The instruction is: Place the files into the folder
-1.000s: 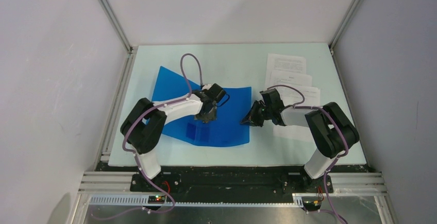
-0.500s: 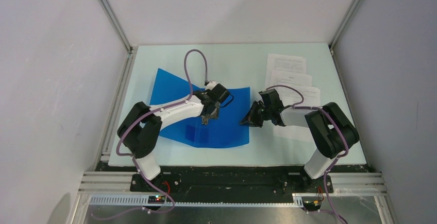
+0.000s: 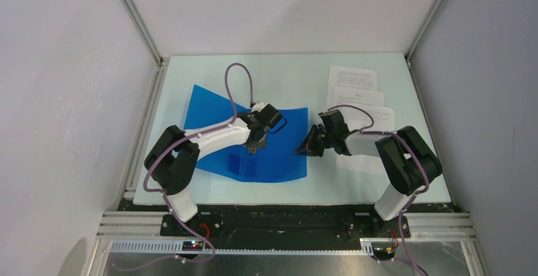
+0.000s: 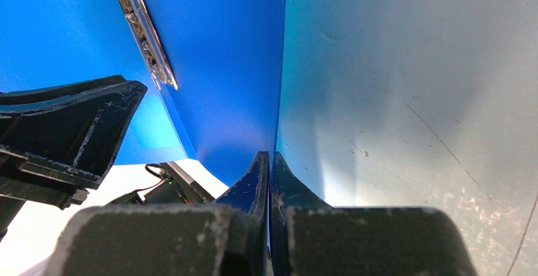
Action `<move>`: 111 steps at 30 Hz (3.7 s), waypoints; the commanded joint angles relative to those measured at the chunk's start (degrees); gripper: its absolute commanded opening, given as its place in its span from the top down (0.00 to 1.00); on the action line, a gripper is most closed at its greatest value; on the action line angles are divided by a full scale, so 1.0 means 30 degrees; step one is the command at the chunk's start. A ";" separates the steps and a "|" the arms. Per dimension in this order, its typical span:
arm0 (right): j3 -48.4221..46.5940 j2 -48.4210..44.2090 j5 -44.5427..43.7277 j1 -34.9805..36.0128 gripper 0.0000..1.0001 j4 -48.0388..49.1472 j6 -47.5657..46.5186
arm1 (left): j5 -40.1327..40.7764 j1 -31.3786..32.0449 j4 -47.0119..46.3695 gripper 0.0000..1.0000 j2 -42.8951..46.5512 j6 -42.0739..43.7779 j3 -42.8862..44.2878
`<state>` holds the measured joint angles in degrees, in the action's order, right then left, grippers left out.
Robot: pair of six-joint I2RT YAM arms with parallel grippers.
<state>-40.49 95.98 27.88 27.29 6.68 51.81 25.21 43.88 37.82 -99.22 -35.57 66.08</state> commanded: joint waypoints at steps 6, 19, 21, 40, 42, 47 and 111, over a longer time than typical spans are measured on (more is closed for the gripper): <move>0.0035 -0.0261 0.0116 0.0277 1.00 -0.0484 -0.0333 | -0.0059 -0.0850 -0.0049 0.65 0.0178 -0.0916 -0.0957; 0.0026 -0.0111 0.0218 0.0301 1.00 -0.0346 -0.0281 | -0.1102 -0.0900 -0.0064 0.73 -0.0272 -0.1011 -0.1058; 0.0022 -0.0071 0.0227 0.0300 1.00 -0.0361 -0.0312 | -0.1401 -0.0898 -0.0090 0.73 -0.0256 -0.1118 -0.1126; 0.0021 0.0069 0.0301 0.0365 1.00 -0.0240 -0.0279 | -0.1041 -0.0901 -0.0044 0.83 -0.0313 -0.1342 -0.1628; 0.0020 0.0131 0.0300 0.0352 1.00 -0.0220 -0.0271 | -0.1123 -0.0891 -0.0051 0.79 -0.0174 -0.1306 -0.1600; 0.0036 0.0136 0.0313 0.0409 1.00 -0.0193 -0.0256 | -0.1225 -0.0900 -0.0080 0.73 0.0504 -0.1304 -0.1577; 0.0020 0.0534 0.0792 0.0474 1.00 0.0193 -0.0167 | -0.1364 -0.1224 -0.0012 0.74 0.1223 -0.1826 -0.1929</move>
<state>-40.49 96.82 29.56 28.18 8.08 52.05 19.84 40.53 38.00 -98.19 -40.53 59.16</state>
